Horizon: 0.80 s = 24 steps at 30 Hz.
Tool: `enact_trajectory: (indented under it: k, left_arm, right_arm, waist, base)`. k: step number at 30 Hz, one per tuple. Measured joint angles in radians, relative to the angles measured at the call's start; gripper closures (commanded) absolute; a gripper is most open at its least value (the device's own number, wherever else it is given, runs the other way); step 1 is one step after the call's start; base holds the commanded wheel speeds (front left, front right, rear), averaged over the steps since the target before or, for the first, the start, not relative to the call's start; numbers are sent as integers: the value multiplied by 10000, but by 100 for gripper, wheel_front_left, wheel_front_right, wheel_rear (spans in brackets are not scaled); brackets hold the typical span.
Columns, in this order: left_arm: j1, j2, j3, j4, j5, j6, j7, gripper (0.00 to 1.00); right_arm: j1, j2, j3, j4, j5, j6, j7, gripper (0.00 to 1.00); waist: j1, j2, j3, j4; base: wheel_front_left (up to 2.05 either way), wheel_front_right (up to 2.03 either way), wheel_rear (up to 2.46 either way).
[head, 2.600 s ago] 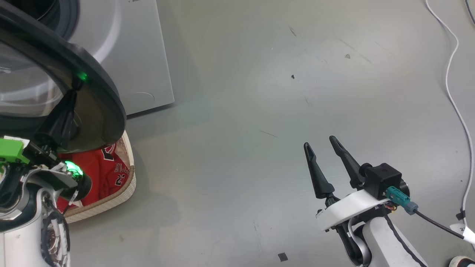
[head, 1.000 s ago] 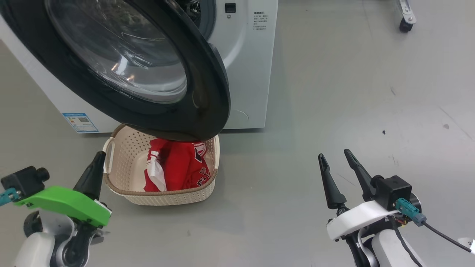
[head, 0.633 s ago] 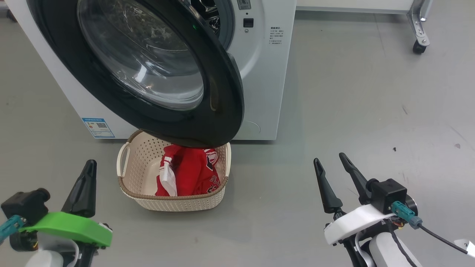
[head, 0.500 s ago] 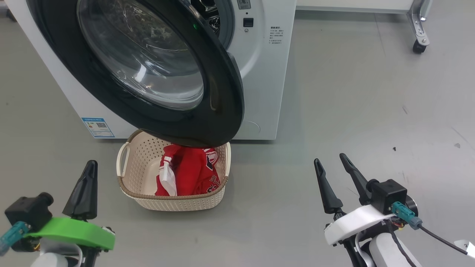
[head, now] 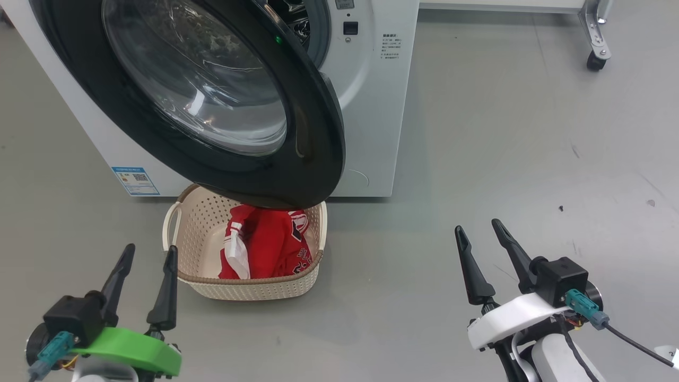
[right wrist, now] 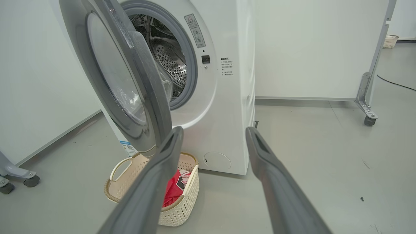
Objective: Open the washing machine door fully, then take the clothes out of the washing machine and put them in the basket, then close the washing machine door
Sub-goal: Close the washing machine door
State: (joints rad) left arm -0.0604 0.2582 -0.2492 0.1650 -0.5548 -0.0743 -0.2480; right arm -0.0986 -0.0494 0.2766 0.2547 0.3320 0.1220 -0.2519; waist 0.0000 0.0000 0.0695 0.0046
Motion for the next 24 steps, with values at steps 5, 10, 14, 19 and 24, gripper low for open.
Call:
enact_trajectory:
  k: [5,10,14,19,24]
  left_arm:
    - [4,-165,-63,0,234,54,-10,0]
    - [11,-270,-52,2,303,82,-10,0]
    - [40,-355,-8,13,318,86,-10,0]
    - [48,-539,142,-21,472,86,-12,0]
    - [128,-604,201,-21,546,84,-12,0]
  right_arm:
    - [0,0,-27,-2,0,0,0,0]
    - [0,0,-21,-10,0,0,0,0]
    - [0,0,-19,-15,0,0,0,0]
    - [1,2,-35,-15,0,0,0,0]
    - [45,2,-59,-4,0,0,0,0]
  waist:
    - [0,0,-34,-7]
    - [0,0,-77,-35]
    - [0,0,-95,-70]
    - [0,0,-133,-102]
    - [0,0,-276,-137]
  base:
    - [0,0,0]
    - [0,0,0]
    - [0,0,0]
    - [0,0,0]
    - [0,0,0]
